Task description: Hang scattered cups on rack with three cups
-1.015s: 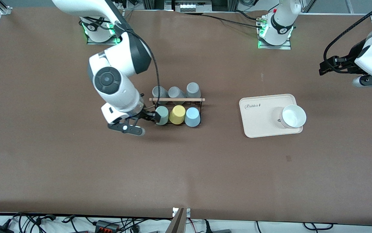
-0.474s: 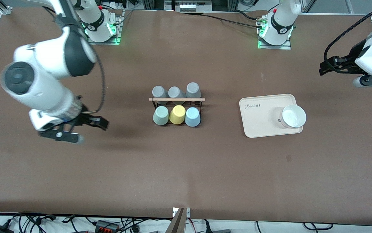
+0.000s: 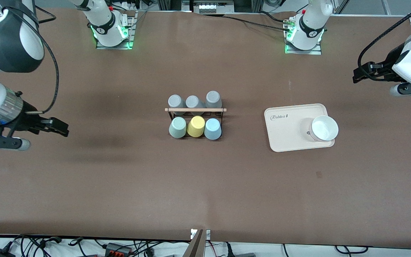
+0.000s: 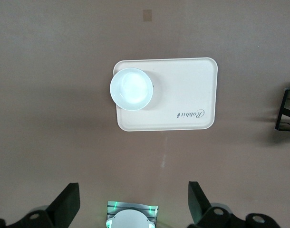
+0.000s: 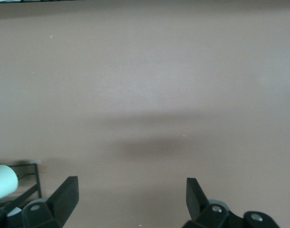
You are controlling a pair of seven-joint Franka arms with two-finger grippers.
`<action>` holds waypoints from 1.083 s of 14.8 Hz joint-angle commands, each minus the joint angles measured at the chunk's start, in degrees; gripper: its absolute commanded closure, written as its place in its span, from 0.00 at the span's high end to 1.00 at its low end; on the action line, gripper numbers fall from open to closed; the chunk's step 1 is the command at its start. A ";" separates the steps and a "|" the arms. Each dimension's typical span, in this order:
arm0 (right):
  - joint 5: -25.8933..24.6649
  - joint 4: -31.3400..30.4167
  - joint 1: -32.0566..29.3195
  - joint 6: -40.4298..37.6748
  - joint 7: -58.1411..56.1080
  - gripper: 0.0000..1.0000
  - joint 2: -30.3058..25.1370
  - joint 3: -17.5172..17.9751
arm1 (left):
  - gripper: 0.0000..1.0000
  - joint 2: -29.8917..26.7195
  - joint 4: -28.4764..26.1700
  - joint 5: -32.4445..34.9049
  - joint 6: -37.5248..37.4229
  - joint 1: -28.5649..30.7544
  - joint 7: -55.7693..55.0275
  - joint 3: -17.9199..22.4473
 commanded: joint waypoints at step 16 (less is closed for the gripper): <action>-0.54 -12.53 -8.94 2.57 -12.12 1.00 -12.73 2.48 | 1.00 0.42 1.29 -0.60 -0.84 0.23 0.63 0.19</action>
